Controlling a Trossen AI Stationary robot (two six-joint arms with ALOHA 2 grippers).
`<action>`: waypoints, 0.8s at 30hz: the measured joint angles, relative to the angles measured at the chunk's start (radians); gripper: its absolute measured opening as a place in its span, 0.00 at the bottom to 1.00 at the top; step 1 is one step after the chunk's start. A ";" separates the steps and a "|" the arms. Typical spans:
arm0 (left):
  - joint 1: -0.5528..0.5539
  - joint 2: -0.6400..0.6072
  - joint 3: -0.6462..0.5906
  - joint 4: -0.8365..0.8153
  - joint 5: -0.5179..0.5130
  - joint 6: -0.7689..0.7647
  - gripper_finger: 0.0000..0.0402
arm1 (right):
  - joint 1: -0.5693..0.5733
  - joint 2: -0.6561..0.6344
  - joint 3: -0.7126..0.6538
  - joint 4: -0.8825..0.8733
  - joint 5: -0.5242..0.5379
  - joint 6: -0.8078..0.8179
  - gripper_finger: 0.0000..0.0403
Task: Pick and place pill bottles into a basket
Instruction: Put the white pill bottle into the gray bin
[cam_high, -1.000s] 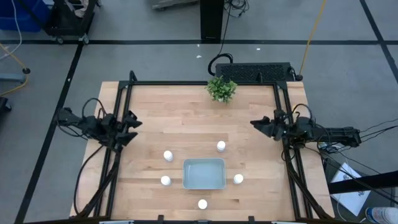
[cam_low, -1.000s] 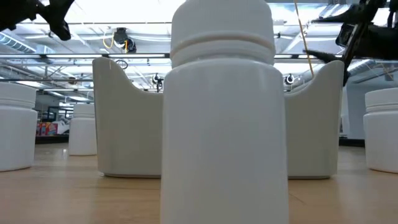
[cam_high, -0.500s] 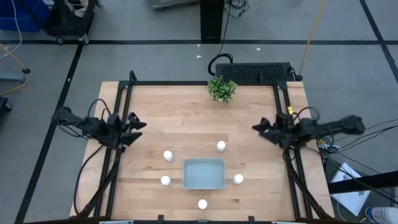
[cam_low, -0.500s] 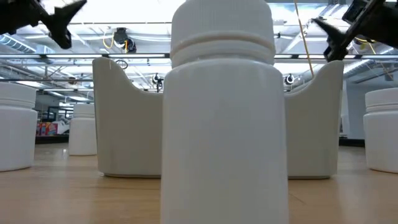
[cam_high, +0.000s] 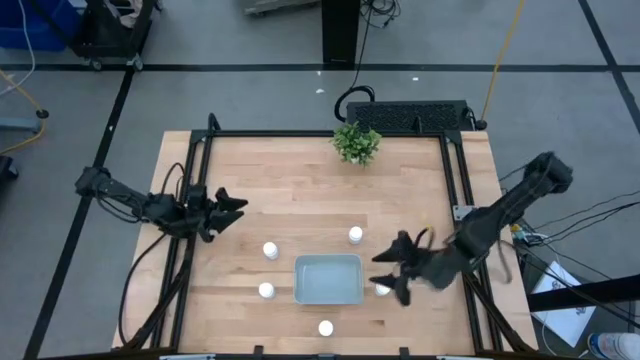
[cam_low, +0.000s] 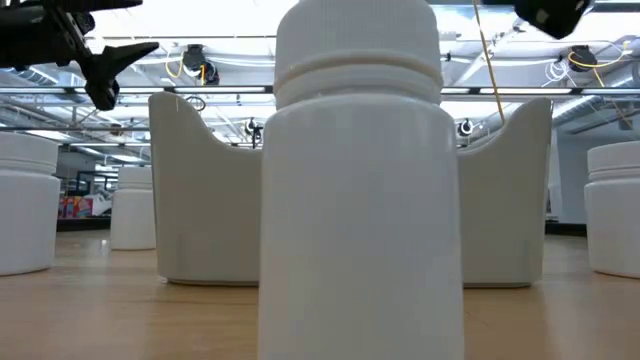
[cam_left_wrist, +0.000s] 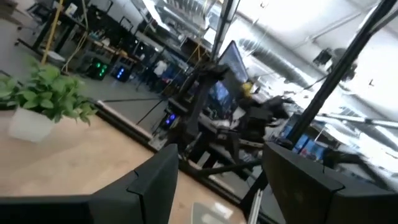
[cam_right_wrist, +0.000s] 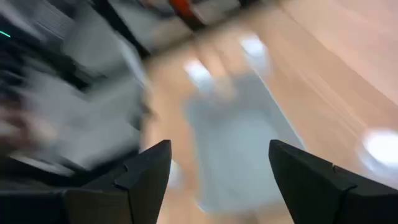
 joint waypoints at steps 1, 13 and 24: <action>0.000 0.005 0.000 -0.001 0.010 -0.006 0.60 | 0.003 0.054 0.080 -0.113 -0.004 0.045 0.65; 0.000 0.040 0.000 0.020 0.050 -0.055 0.60 | -0.058 0.373 0.417 -0.702 -0.349 0.308 0.65; 0.000 0.039 0.000 0.076 0.052 -0.017 0.60 | -0.060 0.389 0.352 -0.680 -0.370 0.348 0.65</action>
